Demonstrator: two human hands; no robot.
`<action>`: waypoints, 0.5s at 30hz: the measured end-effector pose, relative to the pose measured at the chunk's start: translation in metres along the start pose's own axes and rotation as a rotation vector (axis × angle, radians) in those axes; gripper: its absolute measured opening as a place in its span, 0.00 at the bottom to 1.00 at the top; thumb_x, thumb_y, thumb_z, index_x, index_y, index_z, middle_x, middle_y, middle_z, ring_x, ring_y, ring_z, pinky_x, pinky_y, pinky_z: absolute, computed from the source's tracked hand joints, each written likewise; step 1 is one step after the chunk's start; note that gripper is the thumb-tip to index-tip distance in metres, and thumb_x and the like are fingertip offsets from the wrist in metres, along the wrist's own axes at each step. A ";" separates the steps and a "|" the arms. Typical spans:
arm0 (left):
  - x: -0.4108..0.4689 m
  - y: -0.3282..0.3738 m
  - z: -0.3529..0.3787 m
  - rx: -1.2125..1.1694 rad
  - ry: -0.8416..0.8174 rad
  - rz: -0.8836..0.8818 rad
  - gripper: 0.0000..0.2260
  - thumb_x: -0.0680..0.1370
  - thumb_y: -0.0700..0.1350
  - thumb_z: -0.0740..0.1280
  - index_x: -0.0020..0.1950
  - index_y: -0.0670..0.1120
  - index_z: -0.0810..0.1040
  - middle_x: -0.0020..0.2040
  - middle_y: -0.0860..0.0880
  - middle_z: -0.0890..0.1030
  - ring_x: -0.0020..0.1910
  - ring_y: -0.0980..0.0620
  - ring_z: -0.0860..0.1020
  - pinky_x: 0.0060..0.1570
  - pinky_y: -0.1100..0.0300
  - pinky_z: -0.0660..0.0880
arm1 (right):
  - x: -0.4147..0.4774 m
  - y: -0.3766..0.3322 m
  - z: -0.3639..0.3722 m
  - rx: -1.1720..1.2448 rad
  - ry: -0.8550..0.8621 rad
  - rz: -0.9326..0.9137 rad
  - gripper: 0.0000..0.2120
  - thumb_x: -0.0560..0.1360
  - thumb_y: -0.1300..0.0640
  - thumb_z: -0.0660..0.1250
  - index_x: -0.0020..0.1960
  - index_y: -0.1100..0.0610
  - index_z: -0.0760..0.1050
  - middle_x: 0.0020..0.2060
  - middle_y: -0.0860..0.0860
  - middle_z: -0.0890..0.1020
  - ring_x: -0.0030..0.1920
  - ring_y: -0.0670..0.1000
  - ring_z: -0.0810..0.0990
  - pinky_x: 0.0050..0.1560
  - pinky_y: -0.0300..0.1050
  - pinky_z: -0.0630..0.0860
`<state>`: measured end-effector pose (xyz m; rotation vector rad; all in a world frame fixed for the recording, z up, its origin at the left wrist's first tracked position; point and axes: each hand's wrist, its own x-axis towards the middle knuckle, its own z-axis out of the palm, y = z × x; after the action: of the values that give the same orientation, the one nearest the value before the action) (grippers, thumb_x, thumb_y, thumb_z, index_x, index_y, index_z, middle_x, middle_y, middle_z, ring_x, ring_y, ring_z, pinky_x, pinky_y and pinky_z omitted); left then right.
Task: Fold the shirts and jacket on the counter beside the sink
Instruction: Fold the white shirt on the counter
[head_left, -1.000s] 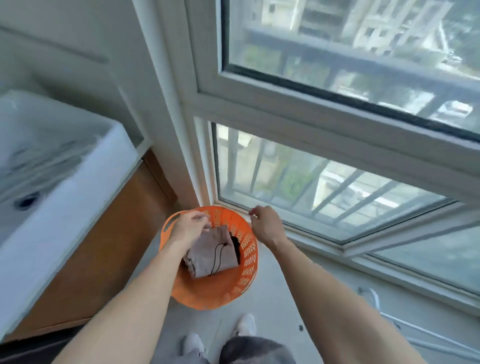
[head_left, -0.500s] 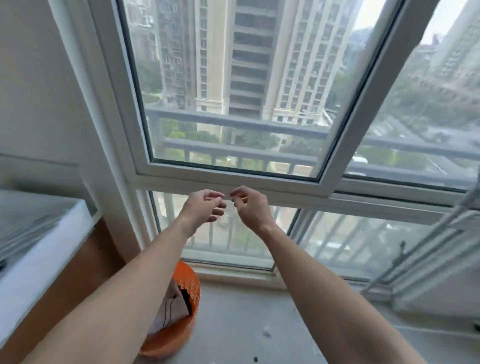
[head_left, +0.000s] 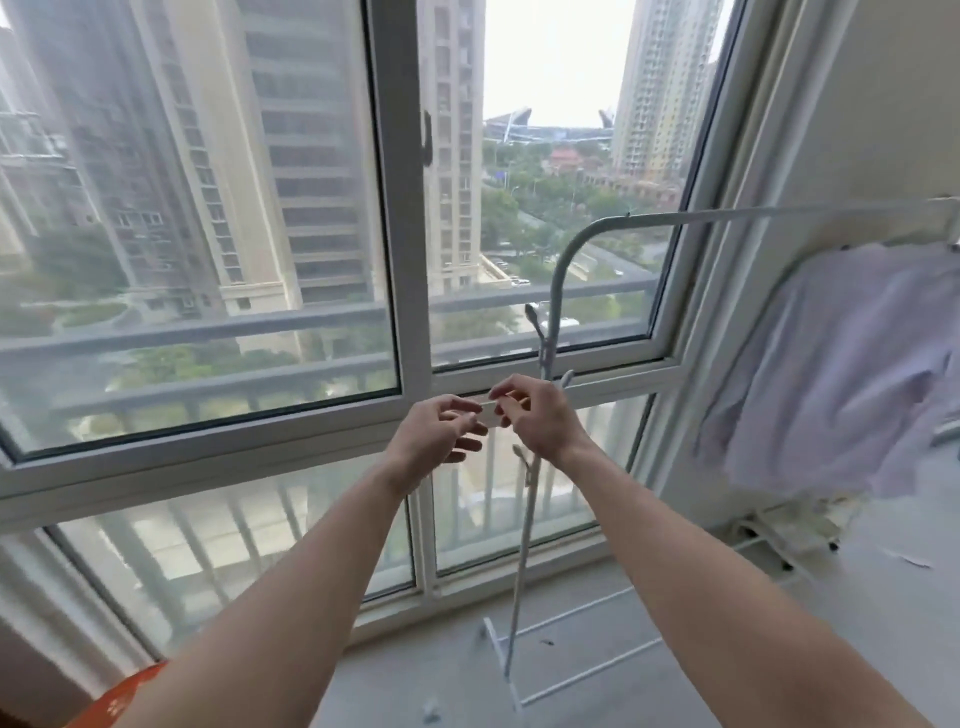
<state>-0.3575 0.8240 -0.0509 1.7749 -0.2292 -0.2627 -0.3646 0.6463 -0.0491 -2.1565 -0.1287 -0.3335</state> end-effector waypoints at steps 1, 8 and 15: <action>0.012 0.007 0.024 0.006 -0.017 0.004 0.07 0.82 0.42 0.65 0.57 0.46 0.80 0.48 0.47 0.87 0.43 0.51 0.85 0.44 0.58 0.80 | 0.001 0.017 -0.025 -0.006 0.005 0.005 0.10 0.80 0.62 0.63 0.49 0.51 0.82 0.39 0.50 0.84 0.41 0.50 0.83 0.47 0.49 0.82; 0.104 0.056 0.203 -0.018 -0.122 0.043 0.07 0.82 0.41 0.64 0.58 0.44 0.81 0.50 0.45 0.86 0.45 0.49 0.85 0.50 0.53 0.80 | 0.018 0.144 -0.198 -0.081 0.105 0.075 0.11 0.79 0.63 0.62 0.48 0.52 0.82 0.39 0.49 0.84 0.35 0.48 0.84 0.41 0.48 0.81; 0.194 0.083 0.338 -0.021 -0.223 0.065 0.08 0.83 0.40 0.64 0.59 0.42 0.79 0.51 0.43 0.85 0.44 0.48 0.85 0.49 0.52 0.80 | 0.052 0.242 -0.311 -0.076 0.190 0.134 0.11 0.78 0.62 0.62 0.48 0.53 0.83 0.38 0.49 0.85 0.34 0.48 0.84 0.41 0.45 0.82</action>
<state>-0.2752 0.4339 -0.0507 1.7141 -0.4416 -0.4149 -0.3212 0.2508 -0.0575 -2.1820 0.1381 -0.4689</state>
